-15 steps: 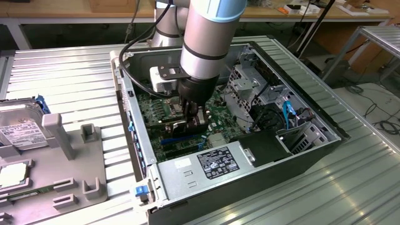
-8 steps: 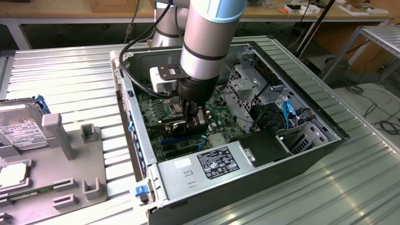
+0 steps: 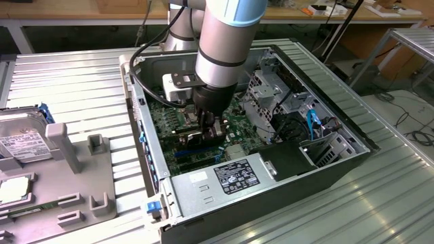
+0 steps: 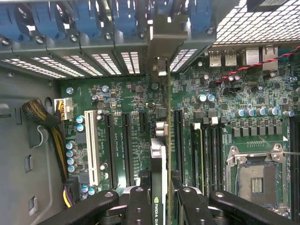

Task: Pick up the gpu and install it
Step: 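Insert the gpu into the slot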

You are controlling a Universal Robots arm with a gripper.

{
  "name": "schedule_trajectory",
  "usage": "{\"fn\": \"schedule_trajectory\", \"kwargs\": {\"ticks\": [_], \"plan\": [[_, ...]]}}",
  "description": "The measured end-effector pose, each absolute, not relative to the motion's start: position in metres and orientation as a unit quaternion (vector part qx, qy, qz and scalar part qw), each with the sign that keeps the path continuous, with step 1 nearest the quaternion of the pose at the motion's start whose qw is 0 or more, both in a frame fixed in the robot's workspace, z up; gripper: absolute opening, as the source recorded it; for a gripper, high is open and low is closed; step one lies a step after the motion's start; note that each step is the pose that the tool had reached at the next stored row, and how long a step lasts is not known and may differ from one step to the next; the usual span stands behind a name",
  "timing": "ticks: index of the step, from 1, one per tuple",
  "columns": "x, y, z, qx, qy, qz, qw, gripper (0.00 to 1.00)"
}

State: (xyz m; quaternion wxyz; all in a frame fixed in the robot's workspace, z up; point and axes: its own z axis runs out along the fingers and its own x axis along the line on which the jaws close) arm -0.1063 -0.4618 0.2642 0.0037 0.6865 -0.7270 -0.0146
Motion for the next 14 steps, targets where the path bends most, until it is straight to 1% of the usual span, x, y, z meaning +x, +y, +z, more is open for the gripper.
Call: {"fn": "schedule_trajectory", "kwargs": {"ticks": [14], "plan": [[-0.1063,-0.4588,0.2613,0.689,-0.724,-0.015,0.004,0.27]]}}
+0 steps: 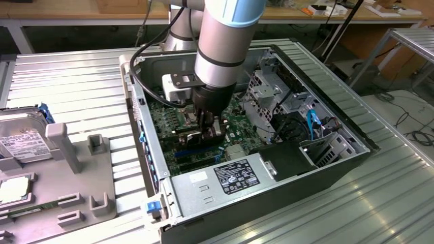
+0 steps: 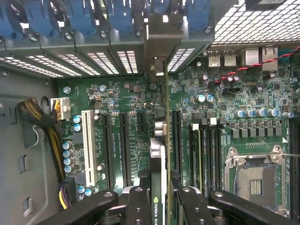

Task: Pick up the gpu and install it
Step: 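Insert the gpu into the slot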

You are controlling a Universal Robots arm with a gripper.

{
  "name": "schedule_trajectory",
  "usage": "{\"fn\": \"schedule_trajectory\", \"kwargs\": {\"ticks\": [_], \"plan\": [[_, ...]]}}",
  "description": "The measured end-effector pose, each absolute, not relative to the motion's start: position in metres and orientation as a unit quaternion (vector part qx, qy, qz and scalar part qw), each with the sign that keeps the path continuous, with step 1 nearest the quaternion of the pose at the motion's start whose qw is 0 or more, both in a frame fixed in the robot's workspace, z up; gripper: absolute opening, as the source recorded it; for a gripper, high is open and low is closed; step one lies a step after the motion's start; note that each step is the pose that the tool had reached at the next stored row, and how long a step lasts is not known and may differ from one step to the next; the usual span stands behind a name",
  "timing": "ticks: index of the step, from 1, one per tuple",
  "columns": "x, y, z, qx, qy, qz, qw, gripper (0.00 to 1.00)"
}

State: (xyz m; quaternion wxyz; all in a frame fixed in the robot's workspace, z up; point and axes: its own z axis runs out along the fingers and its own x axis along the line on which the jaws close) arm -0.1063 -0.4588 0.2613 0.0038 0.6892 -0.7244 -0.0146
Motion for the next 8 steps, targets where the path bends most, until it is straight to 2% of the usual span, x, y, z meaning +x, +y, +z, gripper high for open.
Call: {"fn": "schedule_trajectory", "kwargs": {"ticks": [8], "plan": [[-0.1062,-0.4587,0.2608,0.691,-0.723,-0.015,0.003,0.27]]}}
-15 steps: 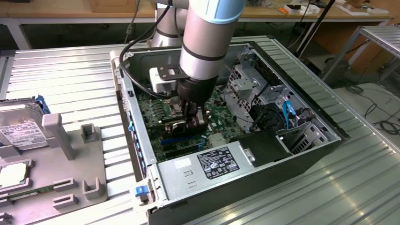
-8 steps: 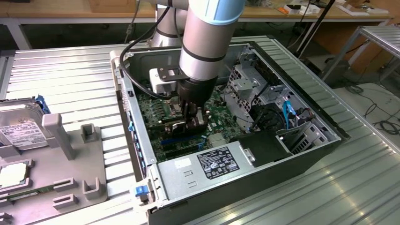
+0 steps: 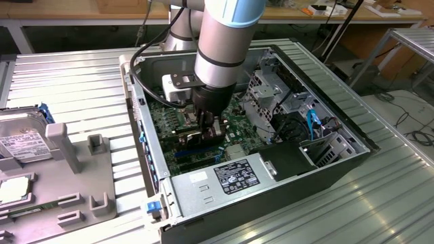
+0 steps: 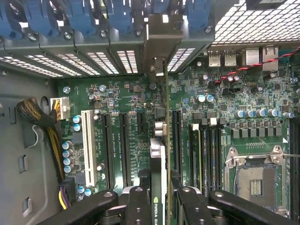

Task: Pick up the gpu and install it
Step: 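Insert the gpu into the slot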

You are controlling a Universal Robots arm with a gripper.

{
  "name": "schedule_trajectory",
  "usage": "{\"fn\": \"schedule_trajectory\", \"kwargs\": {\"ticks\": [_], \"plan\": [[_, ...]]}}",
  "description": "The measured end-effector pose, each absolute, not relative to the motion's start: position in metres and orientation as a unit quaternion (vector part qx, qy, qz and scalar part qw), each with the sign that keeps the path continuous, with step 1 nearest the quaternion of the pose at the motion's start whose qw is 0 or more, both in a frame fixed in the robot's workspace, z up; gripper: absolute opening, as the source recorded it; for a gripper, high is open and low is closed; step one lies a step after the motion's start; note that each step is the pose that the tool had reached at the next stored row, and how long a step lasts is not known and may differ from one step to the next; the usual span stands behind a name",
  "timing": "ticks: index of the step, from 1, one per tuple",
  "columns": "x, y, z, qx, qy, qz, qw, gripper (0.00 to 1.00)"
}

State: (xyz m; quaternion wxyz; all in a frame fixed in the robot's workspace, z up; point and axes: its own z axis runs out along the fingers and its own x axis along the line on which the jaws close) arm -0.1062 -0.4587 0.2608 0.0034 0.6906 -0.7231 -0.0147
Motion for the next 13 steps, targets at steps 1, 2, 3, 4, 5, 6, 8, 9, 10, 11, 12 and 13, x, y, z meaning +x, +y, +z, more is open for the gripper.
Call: {"fn": "schedule_trajectory", "kwargs": {"ticks": [1,2,3,4,5,6,8,9,10,11,12,13], "plan": [[-0.1063,-0.4587,0.2608,0.692,-0.722,-0.015,0.003,0.27],[-0.1062,-0.4587,0.2611,0.693,-0.721,-0.015,0.003,0.27],[-0.1062,-0.4587,0.2612,0.693,-0.721,-0.015,0.003,0.27],[-0.1062,-0.4587,0.2613,0.693,-0.721,-0.015,0.003,0.27],[-0.1063,-0.4587,0.2614,0.694,-0.72,-0.015,0.003,0.27],[-0.1063,-0.4587,0.2614,0.695,-0.719,-0.015,0.003,0.27],[-0.1062,-0.4587,0.2613,0.696,-0.718,-0.015,0.003,0.27],[-0.1062,-0.4587,0.2614,0.696,-0.718,-0.015,0.003,0.27],[-0.1062,-0.4587,0.2614,0.696,-0.718,-0.015,0.003,0.27],[-0.1062,-0.4587,0.2614,0.696,-0.718,-0.015,0.003,0.27],[-0.1063,-0.4588,0.2611,0.696,-0.718,-0.015,0.003,0.27],[-0.1063,-0.4588,0.2607,0.696,-0.718,-0.015,0.003,0.27]]}}
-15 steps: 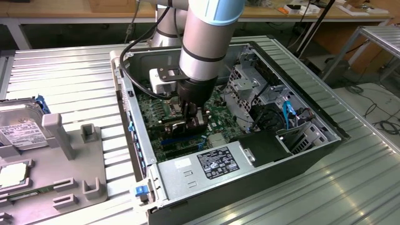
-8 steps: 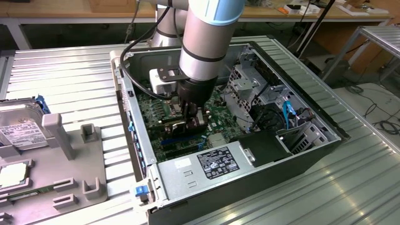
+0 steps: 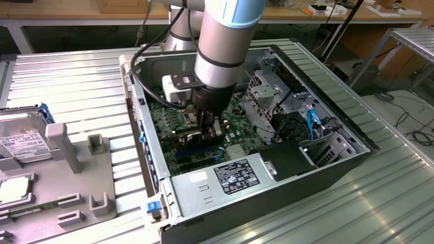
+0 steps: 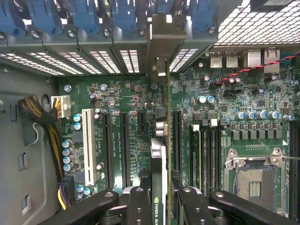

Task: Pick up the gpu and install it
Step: 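Insert the gpu into the slot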

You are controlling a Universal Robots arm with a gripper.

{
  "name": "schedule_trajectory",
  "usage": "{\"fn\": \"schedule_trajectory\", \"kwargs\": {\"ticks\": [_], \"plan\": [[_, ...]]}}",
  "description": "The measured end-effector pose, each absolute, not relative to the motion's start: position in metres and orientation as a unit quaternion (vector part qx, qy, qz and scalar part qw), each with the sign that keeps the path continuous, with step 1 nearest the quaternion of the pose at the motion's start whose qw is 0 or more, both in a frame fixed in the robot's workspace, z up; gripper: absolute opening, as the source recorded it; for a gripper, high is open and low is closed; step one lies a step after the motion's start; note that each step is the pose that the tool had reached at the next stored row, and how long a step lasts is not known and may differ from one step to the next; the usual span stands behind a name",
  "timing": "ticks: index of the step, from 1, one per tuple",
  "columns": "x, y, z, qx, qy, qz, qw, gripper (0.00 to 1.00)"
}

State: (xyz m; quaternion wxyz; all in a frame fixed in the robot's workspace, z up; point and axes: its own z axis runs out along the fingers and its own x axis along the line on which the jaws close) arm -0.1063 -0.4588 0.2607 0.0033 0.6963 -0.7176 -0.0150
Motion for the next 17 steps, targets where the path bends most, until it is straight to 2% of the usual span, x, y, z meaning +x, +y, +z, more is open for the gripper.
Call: {"fn": "schedule_trajectory", "kwargs": {"ticks": [17], "plan": [[-0.1063,-0.4594,0.2561,0.696,-0.718,-0.015,0.003,0.27]]}}
